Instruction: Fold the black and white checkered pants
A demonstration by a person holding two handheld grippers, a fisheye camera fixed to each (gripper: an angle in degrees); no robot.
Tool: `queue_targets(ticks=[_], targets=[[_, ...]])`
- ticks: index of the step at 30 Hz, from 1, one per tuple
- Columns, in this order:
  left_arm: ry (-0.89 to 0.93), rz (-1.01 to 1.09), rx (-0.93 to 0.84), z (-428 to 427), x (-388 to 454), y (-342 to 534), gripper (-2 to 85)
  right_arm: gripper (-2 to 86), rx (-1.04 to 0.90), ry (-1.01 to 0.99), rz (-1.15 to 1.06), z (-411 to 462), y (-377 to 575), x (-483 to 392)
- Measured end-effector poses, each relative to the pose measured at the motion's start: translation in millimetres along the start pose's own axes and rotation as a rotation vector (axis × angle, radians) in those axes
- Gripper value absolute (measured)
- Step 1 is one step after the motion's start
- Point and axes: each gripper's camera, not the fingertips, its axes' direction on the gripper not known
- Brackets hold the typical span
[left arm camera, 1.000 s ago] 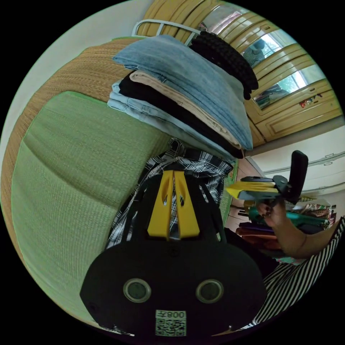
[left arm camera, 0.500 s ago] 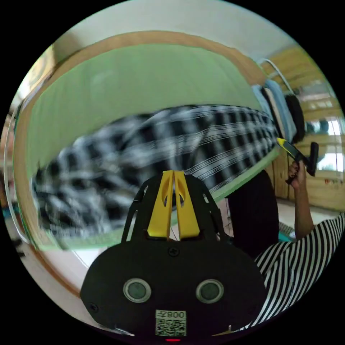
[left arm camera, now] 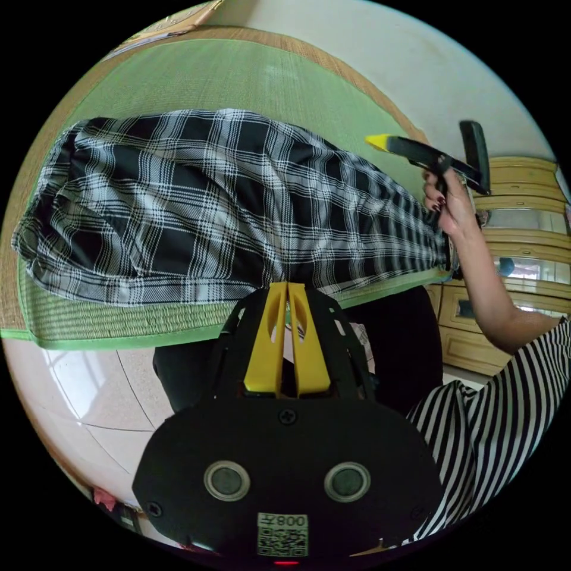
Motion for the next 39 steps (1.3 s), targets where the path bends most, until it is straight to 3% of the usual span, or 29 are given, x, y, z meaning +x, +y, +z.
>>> queue_targets(ticks=[4,12,18,22,26,39], targets=[[0.051,0.039,0.049,-22,-46,-2,0.1,4.7,-0.123,0.024,-0.017,38,-43,-8],[0.089,0.084,0.126,-52,-124,-15,0.4,0.1,-0.050,0.004,-0.039,45,-88,-36],[0.236,-0.009,0.228,-72,-191,-31,2.6,-0.2,0.076,0.020,-0.155,28,-104,-78],[0.364,-0.079,0.208,-70,-236,-43,5.4,-0.2,0.105,0.025,-0.226,29,-108,-103],[0.402,-0.124,0.200,-71,-271,-46,6.1,-0.2,0.098,0.058,-0.273,39,-116,-119],[0.517,-0.255,0.218,-84,-381,-29,2.1,-0.1,-0.009,-0.125,-0.294,74,-159,-125]])
